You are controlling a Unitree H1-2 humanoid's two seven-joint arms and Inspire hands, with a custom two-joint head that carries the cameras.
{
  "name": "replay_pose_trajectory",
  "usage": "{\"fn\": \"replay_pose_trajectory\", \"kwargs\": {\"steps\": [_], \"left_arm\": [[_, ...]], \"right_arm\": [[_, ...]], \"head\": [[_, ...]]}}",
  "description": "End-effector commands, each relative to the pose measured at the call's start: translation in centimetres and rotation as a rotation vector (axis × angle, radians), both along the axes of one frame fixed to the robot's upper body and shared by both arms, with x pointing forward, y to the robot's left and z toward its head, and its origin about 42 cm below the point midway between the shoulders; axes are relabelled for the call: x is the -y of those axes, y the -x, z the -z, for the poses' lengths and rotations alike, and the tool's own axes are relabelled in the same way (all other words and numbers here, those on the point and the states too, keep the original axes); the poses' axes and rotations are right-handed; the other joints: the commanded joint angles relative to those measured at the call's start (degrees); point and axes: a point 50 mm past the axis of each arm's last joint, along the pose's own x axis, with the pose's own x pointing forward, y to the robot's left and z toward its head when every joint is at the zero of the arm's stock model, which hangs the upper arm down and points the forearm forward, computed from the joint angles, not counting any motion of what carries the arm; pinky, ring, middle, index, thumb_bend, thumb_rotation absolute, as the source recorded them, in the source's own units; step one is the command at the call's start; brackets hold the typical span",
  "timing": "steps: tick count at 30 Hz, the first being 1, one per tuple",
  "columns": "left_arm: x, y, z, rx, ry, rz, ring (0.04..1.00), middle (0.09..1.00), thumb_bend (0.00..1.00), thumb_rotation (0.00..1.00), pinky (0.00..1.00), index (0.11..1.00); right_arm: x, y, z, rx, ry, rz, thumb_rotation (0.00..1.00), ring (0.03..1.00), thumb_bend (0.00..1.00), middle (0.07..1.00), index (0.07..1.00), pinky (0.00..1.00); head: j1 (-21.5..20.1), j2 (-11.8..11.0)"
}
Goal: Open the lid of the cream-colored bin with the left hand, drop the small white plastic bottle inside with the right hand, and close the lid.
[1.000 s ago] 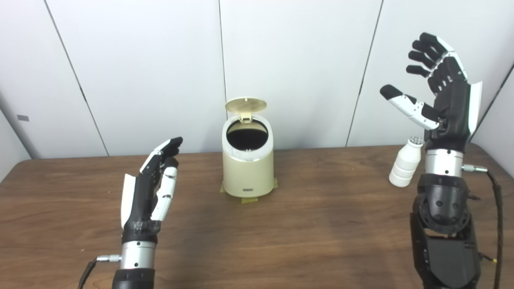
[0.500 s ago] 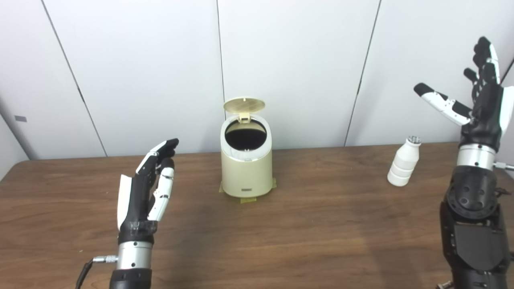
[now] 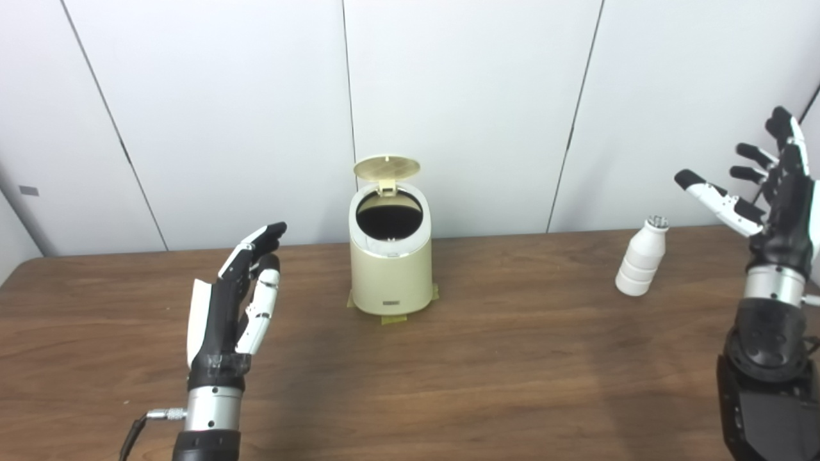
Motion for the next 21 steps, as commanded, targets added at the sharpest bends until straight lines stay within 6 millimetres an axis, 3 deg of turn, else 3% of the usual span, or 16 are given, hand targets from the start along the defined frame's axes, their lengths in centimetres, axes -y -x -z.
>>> {"fn": "replay_pose_trajectory", "kwargs": {"steps": [1, 3, 4, 9, 11, 12, 14, 16, 18, 21], "left_arm": [[0.2, -0.4, -1.5, 0.072, -0.015, 0.009, 0.847, 0.850, 0.33, 0.82, 0.77, 0.832], [0.2, -0.3, -1.5, 0.068, -0.028, 0.003, 0.844, 0.846, 0.32, 0.82, 0.77, 0.828], [0.2, -0.3, -1.5, 0.069, -0.032, 0.002, 0.845, 0.846, 0.32, 0.82, 0.77, 0.828], [0.2, -0.3, -1.5, 0.074, -0.029, 0.002, 0.842, 0.841, 0.31, 0.81, 0.76, 0.822], [0.2, -0.3, -1.5, 0.075, -0.027, 0.006, 0.843, 0.843, 0.32, 0.80, 0.76, 0.822], [0.2, -0.3, -1.5, 0.074, -0.029, 0.007, 0.844, 0.844, 0.32, 0.81, 0.76, 0.824], [0.2, -0.3, -1.5, 0.078, -0.030, 0.006, 0.843, 0.844, 0.31, 0.81, 0.76, 0.825], [0.2, -0.3, -1.5, 0.081, -0.027, 0.007, 0.841, 0.843, 0.31, 0.81, 0.76, 0.823], [0.2, -0.3, -1.5, 0.082, -0.026, 0.008, 0.842, 0.843, 0.31, 0.80, 0.76, 0.823], [0.2, -0.2, -1.6, 0.079, -0.028, 0.008, 0.845, 0.845, 0.31, 0.81, 0.77, 0.826]], "right_arm": [[-0.4, 0.1, -1.8, 0.073, -0.019, -0.041, 0.33, 0.843, 0.79, 0.905, 0.914, 0.70], [-0.7, 0.4, -1.3, 0.050, -0.022, -0.033, 0.30, 0.794, 0.79, 0.896, 0.902, 0.64], [-0.8, 0.5, -1.0, 0.039, -0.011, -0.022, 0.28, 0.812, 0.77, 0.899, 0.898, 0.67], [-1.0, 0.8, 0.2, -0.016, -0.008, 0.033, 0.28, 0.649, 0.81, 0.886, 0.867, 0.48], [-0.9, 0.9, 0.9, -0.054, 0.018, 0.052, 0.30, 0.676, 0.83, 0.834, 0.863, 0.50], [-0.9, 0.9, 1.2, -0.071, 0.034, 0.055, 0.31, 0.776, 0.81, 0.855, 0.877, 0.61], [-0.7, 0.8, 1.8, -0.094, 0.057, 0.058, 0.33, 0.858, 0.81, 0.880, 0.883, 0.72], [-0.7, 0.7, 2.5, -0.114, 0.066, 0.061, 0.34, 0.859, 0.82, 0.883, 0.885, 0.73], [-0.8, 0.8, 3.1, -0.140, 0.062, 0.069, 0.35, 0.816, 0.84, 0.882, 0.886, 0.66], [-0.9, 0.9, 4.0, -0.165, 0.034, 0.059, 0.34, 0.834, 0.83, 0.913, 0.905, 0.70]], "head": [[-0.15, 0.14], [-0.14, 0.20], [-0.11, 0.28], [-0.07, 0.31], [-0.07, 0.31], [-0.07, 0.31], [-0.13, 0.37], [-0.14, 0.30], [-0.09, 0.29], [-0.17, 0.24]]}}
